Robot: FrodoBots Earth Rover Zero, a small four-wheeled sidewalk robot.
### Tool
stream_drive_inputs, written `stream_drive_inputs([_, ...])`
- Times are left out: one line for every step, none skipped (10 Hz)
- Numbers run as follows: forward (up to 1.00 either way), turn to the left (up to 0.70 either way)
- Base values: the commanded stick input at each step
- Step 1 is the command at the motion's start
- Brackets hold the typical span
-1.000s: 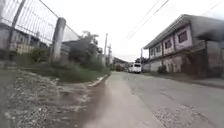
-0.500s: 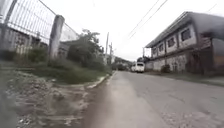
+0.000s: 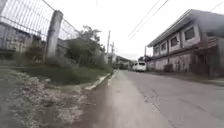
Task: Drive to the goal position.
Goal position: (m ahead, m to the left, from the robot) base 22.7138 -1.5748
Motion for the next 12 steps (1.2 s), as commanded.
stream_drive_inputs([0.70, -0.28])
stream_drive_inputs([0.70, -0.06])
stream_drive_inputs([0.70, 0.00])
stream_drive_inputs([0.70, 0.00])
stream_drive_inputs([0.70, 0.00])
stream_drive_inputs([0.70, 0.00])
stream_drive_inputs([0.70, 0.00])
stream_drive_inputs([0.70, 0.00])
stream_drive_inputs([0.70, 0.00])
stream_drive_inputs([0.70, 0.00])
stream_drive_inputs([0.70, 0.00])
stream_drive_inputs([0.70, 0.00])
